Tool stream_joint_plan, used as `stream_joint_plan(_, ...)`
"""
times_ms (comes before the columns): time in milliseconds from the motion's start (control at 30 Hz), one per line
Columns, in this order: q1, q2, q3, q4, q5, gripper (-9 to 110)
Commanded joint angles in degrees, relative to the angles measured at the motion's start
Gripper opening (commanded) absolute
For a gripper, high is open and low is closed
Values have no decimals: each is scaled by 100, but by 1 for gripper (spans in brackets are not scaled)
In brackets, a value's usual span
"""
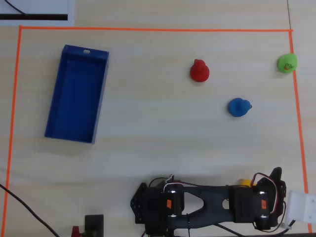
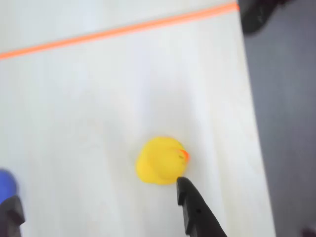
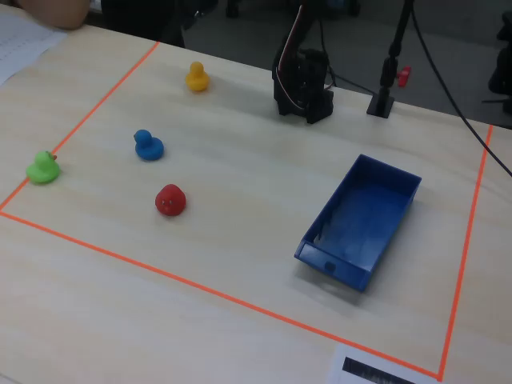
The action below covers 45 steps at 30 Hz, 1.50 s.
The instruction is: Grasp yellow duck and put it into box.
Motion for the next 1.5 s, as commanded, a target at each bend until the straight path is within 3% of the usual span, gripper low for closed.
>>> stream_joint_plan(0, 158, 0, -185, 272, -132, 40)
stream_joint_plan(267, 439, 281, 729, 290, -448, 41)
stream_joint_plan(733, 1046, -1327, 149, -185, -826, 45)
stream_joint_plan(1200, 650, -1907, 272, -571, -1354, 43)
stream_joint_plan(1467, 466, -1925, 211, -334, -1468, 11)
